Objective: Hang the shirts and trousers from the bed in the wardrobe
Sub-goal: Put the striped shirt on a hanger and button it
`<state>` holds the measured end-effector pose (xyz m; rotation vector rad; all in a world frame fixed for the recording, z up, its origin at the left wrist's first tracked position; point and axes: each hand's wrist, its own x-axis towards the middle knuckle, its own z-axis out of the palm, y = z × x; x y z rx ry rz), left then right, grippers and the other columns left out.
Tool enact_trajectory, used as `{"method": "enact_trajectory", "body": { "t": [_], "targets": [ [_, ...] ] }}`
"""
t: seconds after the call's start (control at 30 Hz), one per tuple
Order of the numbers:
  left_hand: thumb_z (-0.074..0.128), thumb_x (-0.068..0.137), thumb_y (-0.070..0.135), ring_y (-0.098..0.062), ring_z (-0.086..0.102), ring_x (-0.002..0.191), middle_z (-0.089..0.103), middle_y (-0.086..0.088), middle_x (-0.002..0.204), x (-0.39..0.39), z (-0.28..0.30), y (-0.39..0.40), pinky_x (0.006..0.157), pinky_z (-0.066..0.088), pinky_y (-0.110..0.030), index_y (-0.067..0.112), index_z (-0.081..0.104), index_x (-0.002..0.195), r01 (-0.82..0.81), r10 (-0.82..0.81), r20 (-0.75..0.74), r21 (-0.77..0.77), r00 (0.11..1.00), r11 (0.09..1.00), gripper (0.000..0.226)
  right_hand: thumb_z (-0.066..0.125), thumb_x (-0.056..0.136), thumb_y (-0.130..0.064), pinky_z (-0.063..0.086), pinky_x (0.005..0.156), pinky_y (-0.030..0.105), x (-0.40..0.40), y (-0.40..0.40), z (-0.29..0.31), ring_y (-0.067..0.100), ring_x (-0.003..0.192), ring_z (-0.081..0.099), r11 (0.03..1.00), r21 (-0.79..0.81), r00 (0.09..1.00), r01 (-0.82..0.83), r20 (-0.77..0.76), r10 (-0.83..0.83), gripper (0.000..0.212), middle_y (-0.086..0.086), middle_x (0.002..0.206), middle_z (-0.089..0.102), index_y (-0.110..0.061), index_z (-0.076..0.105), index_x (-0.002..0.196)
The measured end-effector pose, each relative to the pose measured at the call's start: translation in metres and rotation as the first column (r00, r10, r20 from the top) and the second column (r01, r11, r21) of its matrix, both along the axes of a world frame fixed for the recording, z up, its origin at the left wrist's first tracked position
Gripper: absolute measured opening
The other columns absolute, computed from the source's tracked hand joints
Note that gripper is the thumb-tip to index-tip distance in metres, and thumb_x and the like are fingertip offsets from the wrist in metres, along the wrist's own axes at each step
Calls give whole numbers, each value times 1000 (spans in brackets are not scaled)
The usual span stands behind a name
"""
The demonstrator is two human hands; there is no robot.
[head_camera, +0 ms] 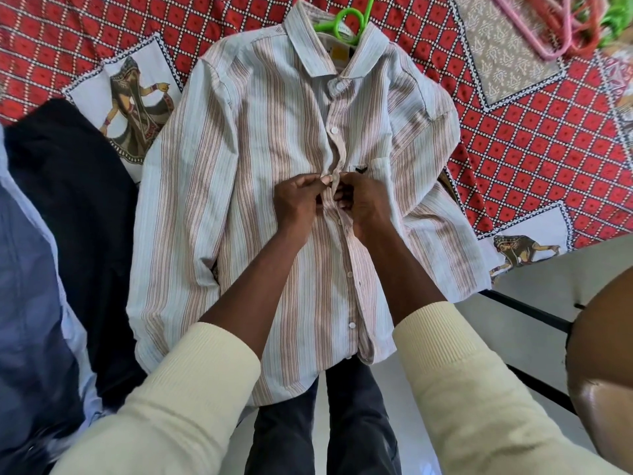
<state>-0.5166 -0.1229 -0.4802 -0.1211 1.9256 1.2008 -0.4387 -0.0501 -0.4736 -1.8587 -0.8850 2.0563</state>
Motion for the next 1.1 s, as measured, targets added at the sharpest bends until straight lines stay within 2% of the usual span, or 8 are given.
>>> {"method": "enact_trajectory", "body": {
  "t": [0.23,0.33,0.47,0.6,0.73,0.9,1.0,1.1],
  "targets": [
    [74,83,4,-11,61,44,69,-4,63,-13,10,5,44,47,-23,5,71,85,-14,19,184,-30,983,999,3,61,82,4,38,44,21,0,-3,-5,11,44,47,976,143,987,-162,39,158,12,8,56,54,-1,63,72],
    [67,86,-1,-11,62,46,69,-5,66,-17,11,6,48,50,-24,6,71,82,80,-75,150,-33,986,996,8,63,79,-6,37,50,30,-1,-6,-11,17,51,44,936,247,966,-253,125,228,15,8,56,52,3,61,68],
    [67,89,8,-20,67,59,70,-8,68,-21,10,4,59,58,-32,9,71,77,175,-171,116,-21,978,984,13,63,83,-8,36,48,21,-3,-7,-12,3,45,44,820,380,898,-428,280,339,19,-3,55,56,-10,63,64],
    [76,84,10,-21,63,52,71,-13,68,-22,8,5,59,57,-36,10,71,71,241,-238,64,-29,969,970,14,65,83,-5,38,48,14,0,-5,-13,1,50,53,705,457,838,-543,355,415,9,-1,64,66,-8,71,77],
    [68,91,13,-14,62,53,72,-7,70,-19,2,7,56,56,-32,15,72,70,334,-343,-63,-117,937,935,22,72,84,-11,46,50,21,6,-2,-14,8,55,59,730,423,842,-537,323,433,9,-1,67,69,-17,71,78],
    [59,97,18,3,52,45,62,13,60,-20,-2,5,46,40,-15,-3,68,82,511,-536,-189,-165,823,844,28,69,88,-15,44,48,22,9,5,-13,4,51,59,703,424,821,-571,316,476,10,0,66,69,-10,72,80],
    [59,97,22,-18,58,58,64,-15,68,-33,-5,5,58,42,-28,-3,64,78,628,-657,-211,-192,724,754,32,63,86,-2,45,50,24,9,7,-11,6,56,56,526,551,759,-647,404,511,11,3,74,68,-7,70,79],
    [59,97,20,-21,57,59,64,-14,69,-50,-9,11,60,44,-32,1,65,78,743,-768,-154,-193,622,641,28,63,81,6,49,59,31,13,13,-16,14,66,56,167,699,644,-695,503,577,13,9,83,68,-3,71,84]
  ]
}}
